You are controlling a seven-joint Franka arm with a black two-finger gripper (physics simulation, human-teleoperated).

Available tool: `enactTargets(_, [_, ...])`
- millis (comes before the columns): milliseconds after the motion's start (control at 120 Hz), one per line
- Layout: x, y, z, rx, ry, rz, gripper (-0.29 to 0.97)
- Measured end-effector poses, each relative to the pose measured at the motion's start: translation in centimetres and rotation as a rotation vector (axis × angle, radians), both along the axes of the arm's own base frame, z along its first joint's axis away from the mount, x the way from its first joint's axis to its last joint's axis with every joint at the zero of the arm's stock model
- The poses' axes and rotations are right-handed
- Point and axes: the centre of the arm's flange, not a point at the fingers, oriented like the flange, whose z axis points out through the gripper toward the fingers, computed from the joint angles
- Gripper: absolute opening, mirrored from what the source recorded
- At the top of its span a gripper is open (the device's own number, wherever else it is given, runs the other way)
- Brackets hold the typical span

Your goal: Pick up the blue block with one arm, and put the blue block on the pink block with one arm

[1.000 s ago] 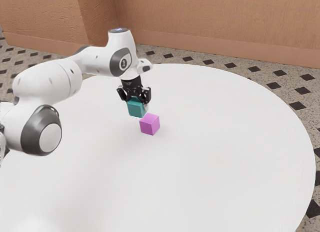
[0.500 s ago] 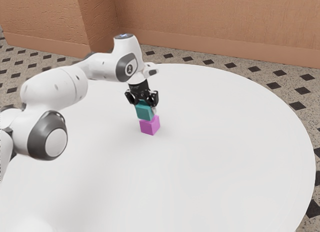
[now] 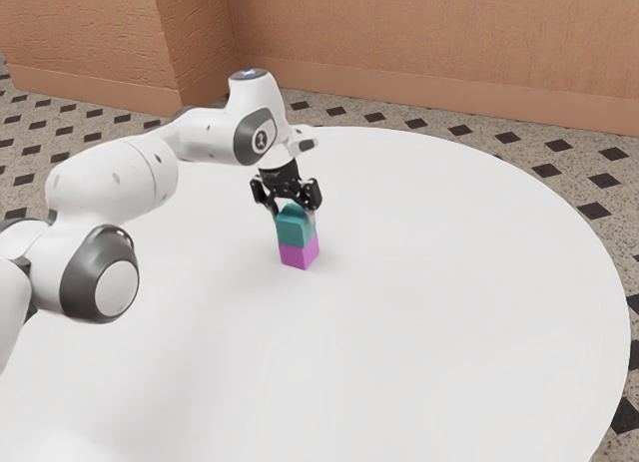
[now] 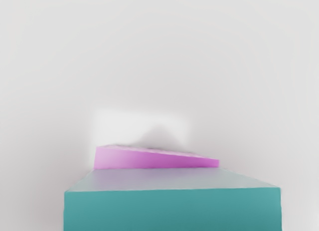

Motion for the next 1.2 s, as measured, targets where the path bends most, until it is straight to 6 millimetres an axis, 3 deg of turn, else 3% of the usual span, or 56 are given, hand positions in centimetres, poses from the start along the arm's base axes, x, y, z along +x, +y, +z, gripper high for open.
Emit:
enactTargets(142, [0.1, -0.8, 2.2, -0.008, -0.026, -0.017, 0.65])
enactTargets(308, [-1.2, -2.6, 8.7, 0.038, -0.042, -0.062, 0.66])
enactTargets(500, [-8.2, -5.7, 17.2, 0.156, 0.022, -0.122, 0.67])
enactTargets(633, [-13.2, -6.0, 17.6, 0.19, 0.116, -0.142, 0.68])
enactTargets(725, [-17.0, -5.3, 19.7, 0.204, 0.146, -0.143, 0.68])
enactTargets(792, [-18.6, -6.3, 21.0, 0.225, 0.157, -0.166, 0.68])
enactTargets(958, [-19.9, -7.8, 22.9, 0.283, 0.193, -0.19, 0.68])
enactTargets(1117, [-20.2, -7.6, 23.7, 0.305, 0.21, -0.18, 0.68])
enactTargets(1200, [-20.2, -7.5, 25.5, 0.309, 0.187, -0.17, 0.68])
